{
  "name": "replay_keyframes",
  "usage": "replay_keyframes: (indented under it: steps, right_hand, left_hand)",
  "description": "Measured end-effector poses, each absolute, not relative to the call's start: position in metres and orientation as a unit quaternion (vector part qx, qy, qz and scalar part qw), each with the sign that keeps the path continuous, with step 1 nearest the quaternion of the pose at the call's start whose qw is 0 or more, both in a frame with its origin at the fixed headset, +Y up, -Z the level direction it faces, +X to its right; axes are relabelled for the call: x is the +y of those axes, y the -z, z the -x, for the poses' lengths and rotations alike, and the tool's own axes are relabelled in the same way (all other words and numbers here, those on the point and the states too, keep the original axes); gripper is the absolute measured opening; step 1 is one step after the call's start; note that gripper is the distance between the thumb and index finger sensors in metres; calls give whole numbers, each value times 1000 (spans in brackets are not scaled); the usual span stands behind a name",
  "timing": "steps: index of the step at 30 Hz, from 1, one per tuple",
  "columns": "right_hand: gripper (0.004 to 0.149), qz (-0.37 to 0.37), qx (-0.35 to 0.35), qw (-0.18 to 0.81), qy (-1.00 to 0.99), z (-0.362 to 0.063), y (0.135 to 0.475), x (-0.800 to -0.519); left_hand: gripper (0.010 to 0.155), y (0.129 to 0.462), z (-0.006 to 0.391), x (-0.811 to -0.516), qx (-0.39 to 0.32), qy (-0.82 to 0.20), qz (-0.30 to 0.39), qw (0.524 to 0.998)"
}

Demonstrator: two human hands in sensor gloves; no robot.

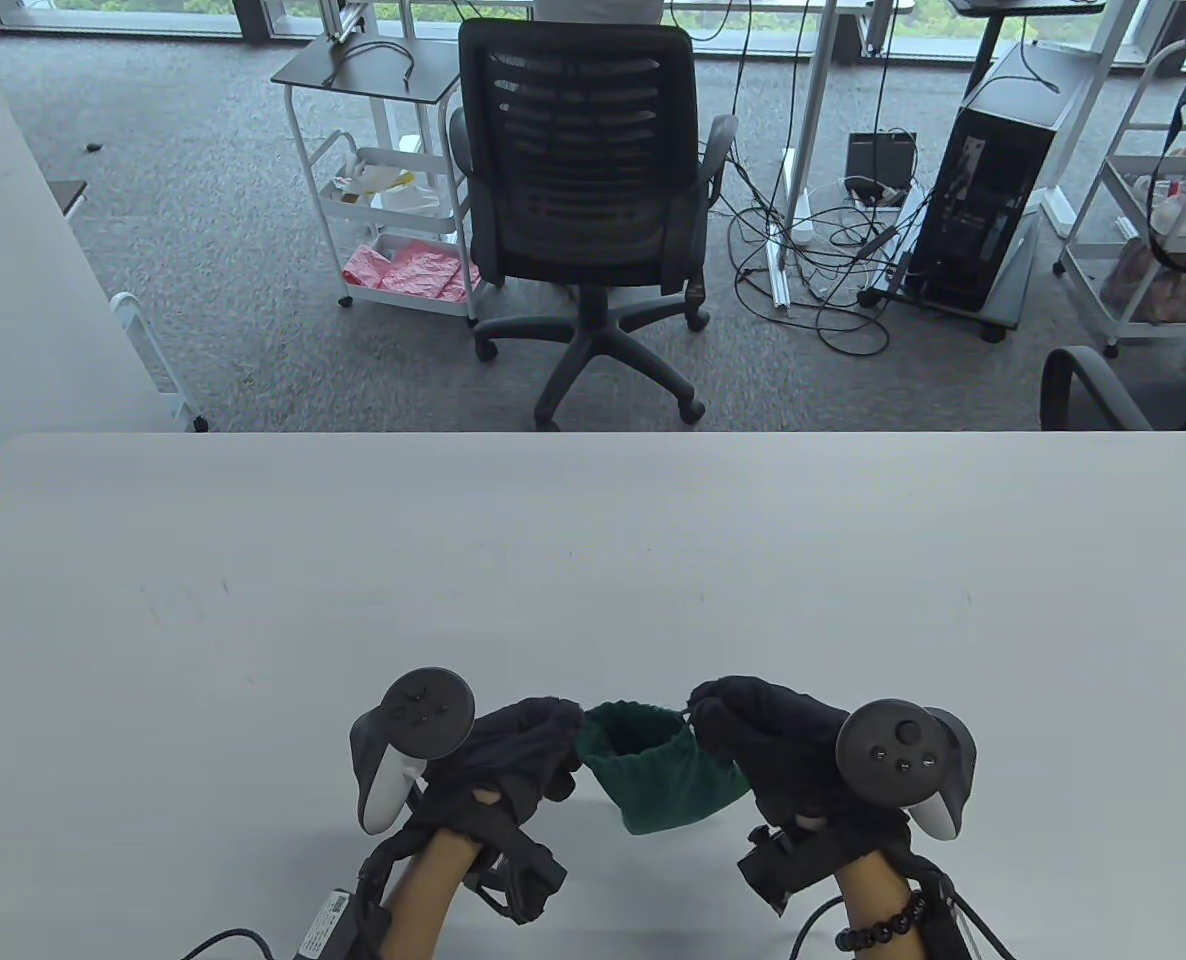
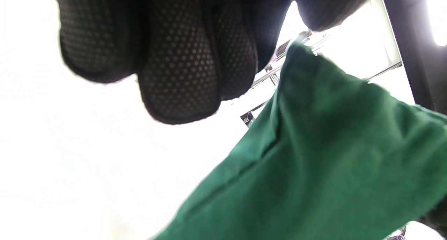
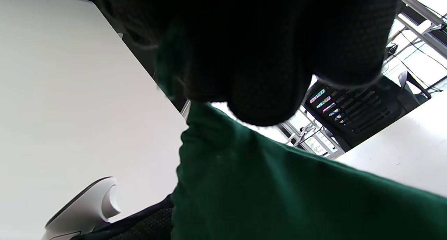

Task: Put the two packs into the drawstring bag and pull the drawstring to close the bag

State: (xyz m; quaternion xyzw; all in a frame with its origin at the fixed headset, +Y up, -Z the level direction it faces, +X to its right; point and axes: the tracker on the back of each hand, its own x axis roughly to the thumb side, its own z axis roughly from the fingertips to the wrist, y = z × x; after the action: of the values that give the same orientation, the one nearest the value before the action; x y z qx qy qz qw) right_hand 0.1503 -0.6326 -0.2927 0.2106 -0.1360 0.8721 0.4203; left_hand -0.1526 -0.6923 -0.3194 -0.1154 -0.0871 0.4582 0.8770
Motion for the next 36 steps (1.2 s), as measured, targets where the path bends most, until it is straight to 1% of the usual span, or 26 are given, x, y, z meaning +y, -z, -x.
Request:
replay_keyframes:
  steps: [2,4,8,11,13,15,18,21,24,29,32,34,36]
  right_hand:
    - [39,-211,-136,414,-875,-150,292,-632]
    - [39,-210,-139,405,-879,-149,292,-632]
    - [39,-211,-147,394,-883,-150,291,-629]
    - [39,-214,-157,391,-881,-147,288,-627]
    - [39,-220,-159,393,-879,-143,286,-626]
    - [39,-231,-159,389,-878,-137,283,-625]
    - [38,-245,-171,367,-881,-126,278,-622]
    - [39,-263,-178,346,-883,-115,273,-621]
    - [38,-267,-201,311,-890,-110,269,-619]
    - [38,-260,-196,325,-888,-112,271,-622]
    - [38,-259,-190,329,-888,-112,273,-624]
    - [38,-259,-189,329,-888,-111,273,-624]
    - [38,-258,-188,331,-888,-111,273,-625]
  left_hand:
    - [52,318,151,-691,-98,-459,103,877]
    - [57,316,149,-685,-116,-449,59,884]
    - [73,307,139,-667,-198,-387,-30,900]
    - [83,298,127,-657,-258,-354,-54,897]
    - [86,291,118,-652,-286,-329,-72,897]
    - [90,284,109,-648,-302,-293,-82,904]
    - [90,276,97,-647,-317,-244,-94,912]
    - [84,273,90,-650,-307,-242,-113,913]
    - [78,274,88,-654,-315,-260,-106,907]
    - [66,277,90,-655,-303,-280,-92,906]
    - [55,277,92,-656,-300,-280,-92,907]
    - [45,277,93,-655,-289,-279,-95,911]
    - [42,278,95,-655,-283,-277,-98,913]
